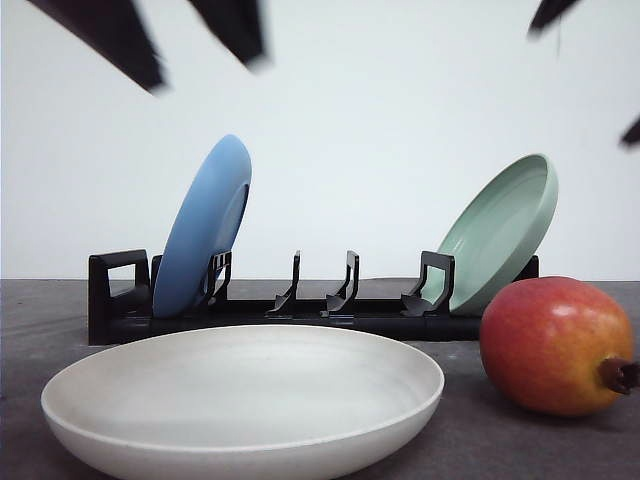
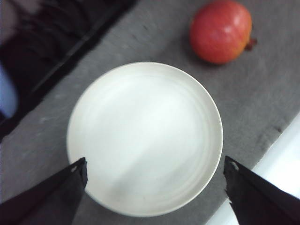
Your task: Place pomegranate in white plate
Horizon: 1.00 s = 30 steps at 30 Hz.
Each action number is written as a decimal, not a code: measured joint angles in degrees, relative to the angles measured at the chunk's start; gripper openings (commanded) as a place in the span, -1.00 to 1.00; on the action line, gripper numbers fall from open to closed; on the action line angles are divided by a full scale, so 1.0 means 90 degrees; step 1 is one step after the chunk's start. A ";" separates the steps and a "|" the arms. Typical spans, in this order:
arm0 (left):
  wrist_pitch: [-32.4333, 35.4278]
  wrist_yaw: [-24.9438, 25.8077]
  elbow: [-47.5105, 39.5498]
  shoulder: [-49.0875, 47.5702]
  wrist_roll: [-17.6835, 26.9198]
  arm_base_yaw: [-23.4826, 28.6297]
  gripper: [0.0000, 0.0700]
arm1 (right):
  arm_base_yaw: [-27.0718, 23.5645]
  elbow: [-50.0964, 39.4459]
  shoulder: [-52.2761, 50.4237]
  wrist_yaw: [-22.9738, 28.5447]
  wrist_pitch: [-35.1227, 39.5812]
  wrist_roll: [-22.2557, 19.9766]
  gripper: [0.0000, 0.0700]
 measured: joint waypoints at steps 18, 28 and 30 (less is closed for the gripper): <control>-0.0364 -0.0151 -0.1275 -0.5123 -0.0602 0.0005 0.59 | 0.0991 0.0000 0.3168 0.1622 0.0682 -0.0289 1.00; -0.0551 -0.0148 -0.1277 -0.5224 -0.0921 0.0005 0.59 | 0.1095 0.0102 0.3548 0.1590 0.0540 -0.0342 0.39; -0.0551 -0.0148 -0.1277 -0.5224 -0.0964 0.0005 0.59 | 0.1132 0.0368 0.3568 0.1508 0.0227 -0.0342 0.39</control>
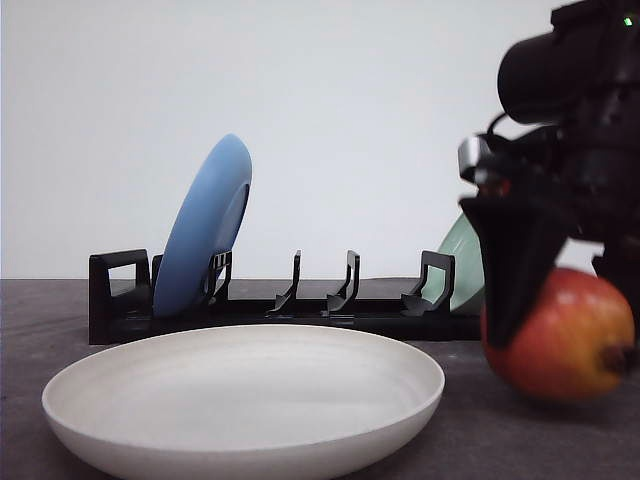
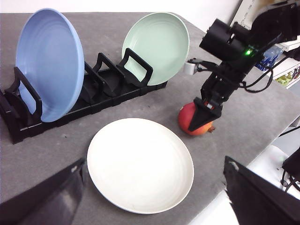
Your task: Place pomegranate in white plate
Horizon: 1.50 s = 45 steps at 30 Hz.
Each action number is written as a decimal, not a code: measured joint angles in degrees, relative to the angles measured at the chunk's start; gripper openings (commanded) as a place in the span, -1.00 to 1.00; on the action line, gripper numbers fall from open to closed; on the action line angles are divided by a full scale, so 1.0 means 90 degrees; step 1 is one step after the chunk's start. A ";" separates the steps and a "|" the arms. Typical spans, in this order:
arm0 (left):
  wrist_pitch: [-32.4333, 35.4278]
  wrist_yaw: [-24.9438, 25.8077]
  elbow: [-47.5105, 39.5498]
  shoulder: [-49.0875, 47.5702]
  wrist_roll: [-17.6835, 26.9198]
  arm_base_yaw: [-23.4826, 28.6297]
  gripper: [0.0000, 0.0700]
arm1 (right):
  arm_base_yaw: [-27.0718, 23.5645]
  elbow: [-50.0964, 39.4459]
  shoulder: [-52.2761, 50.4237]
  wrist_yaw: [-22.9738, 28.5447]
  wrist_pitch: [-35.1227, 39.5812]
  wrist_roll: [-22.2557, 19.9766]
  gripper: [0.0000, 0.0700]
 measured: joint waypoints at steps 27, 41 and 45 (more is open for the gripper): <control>-0.0043 0.0002 0.0000 0.0000 0.0076 0.0000 0.59 | 0.2797 0.1993 0.1979 0.0147 0.0656 0.0525 0.98; -0.0090 0.0002 0.0000 0.0000 0.0109 0.0000 0.59 | 0.2403 0.2113 0.1006 0.0138 -0.0387 0.0556 1.00; -0.0090 0.0002 0.0000 0.0000 0.0106 0.0000 0.59 | 0.2190 0.2201 -0.0279 0.0609 -0.1129 0.0558 1.00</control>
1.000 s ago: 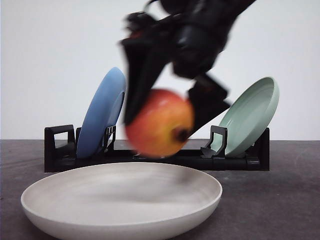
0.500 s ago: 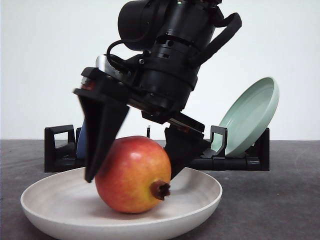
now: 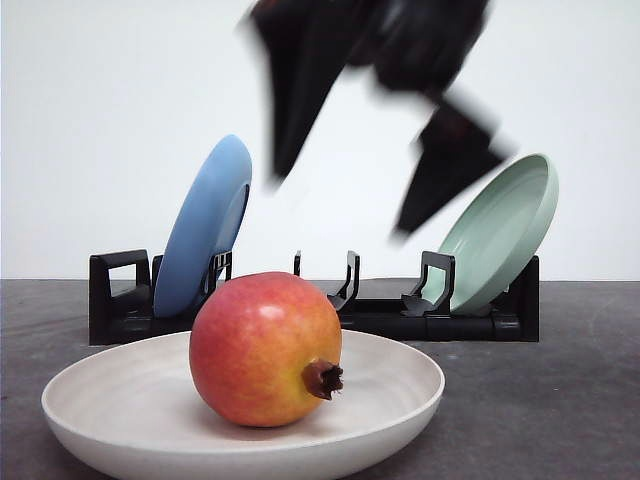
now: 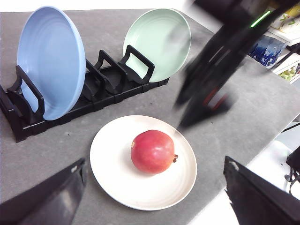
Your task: Place pomegranate in white plate
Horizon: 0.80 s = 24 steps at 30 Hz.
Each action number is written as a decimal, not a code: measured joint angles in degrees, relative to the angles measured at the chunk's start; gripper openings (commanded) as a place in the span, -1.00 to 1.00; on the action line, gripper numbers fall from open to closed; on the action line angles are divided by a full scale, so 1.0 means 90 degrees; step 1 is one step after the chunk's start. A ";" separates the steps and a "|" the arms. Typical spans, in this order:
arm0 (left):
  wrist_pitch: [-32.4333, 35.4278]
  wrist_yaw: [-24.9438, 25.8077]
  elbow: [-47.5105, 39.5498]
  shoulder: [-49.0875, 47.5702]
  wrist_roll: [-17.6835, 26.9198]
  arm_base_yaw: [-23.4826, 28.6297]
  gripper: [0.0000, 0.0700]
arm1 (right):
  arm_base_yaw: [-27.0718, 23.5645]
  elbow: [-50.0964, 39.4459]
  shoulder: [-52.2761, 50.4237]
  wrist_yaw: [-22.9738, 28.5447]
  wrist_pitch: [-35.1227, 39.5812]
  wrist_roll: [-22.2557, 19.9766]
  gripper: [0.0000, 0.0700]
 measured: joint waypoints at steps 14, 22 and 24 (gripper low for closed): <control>0.0271 -0.0001 0.0000 0.0000 -0.0020 0.0000 0.59 | 0.0032 -0.1473 -0.4615 0.1869 -0.0053 0.0256 1.00; 0.0272 -0.0001 0.0000 0.0000 -0.0015 0.0000 0.36 | 0.0032 -0.3146 -0.6938 0.1859 0.0748 0.0443 0.91; 0.0270 -0.0005 0.0000 0.0000 -0.0005 0.0000 -0.77 | 0.0032 -0.3243 -0.7184 0.1861 0.0744 0.0470 -0.31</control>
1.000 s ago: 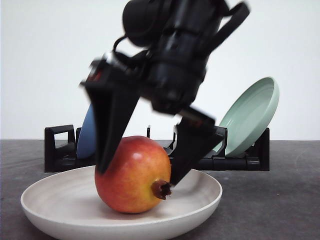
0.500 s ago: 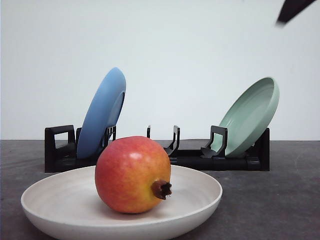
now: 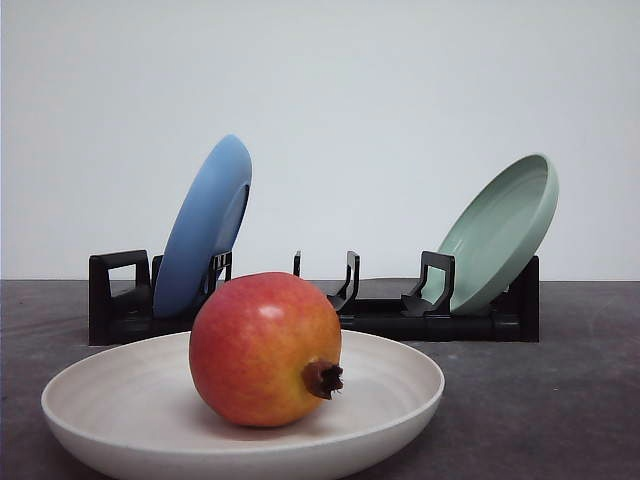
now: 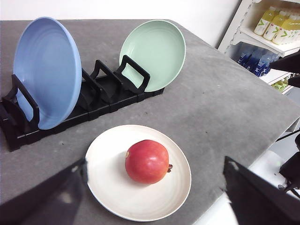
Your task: Place pomegranate in white plate
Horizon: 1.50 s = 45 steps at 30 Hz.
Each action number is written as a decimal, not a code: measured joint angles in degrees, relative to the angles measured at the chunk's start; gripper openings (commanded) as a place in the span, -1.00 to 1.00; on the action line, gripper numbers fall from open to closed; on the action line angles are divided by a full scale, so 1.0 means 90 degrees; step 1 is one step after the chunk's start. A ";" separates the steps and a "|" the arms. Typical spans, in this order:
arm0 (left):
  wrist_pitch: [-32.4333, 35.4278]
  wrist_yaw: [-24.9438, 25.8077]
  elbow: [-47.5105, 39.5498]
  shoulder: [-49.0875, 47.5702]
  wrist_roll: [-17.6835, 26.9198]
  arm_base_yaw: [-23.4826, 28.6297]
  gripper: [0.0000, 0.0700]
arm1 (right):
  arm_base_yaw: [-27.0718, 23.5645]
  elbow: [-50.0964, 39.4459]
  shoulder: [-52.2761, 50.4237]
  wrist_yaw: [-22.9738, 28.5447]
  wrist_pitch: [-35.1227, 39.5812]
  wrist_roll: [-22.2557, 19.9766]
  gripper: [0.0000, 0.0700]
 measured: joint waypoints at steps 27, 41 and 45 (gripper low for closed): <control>0.0822 0.0063 -0.0965 -0.0597 0.0291 0.2333 -1.00 | 0.0000 -0.0012 -0.0111 0.0000 -0.0194 0.0021 -0.87; 0.4249 0.1551 -0.4721 -0.1542 0.2168 0.7155 -1.00 | 0.0000 -0.0012 -0.0111 0.0000 -0.0193 0.0021 -0.87; 0.4481 0.1739 -0.4934 -0.1547 0.2192 0.7196 -1.00 | 0.0000 -0.0012 -0.0111 0.0000 -0.0193 0.0021 -0.87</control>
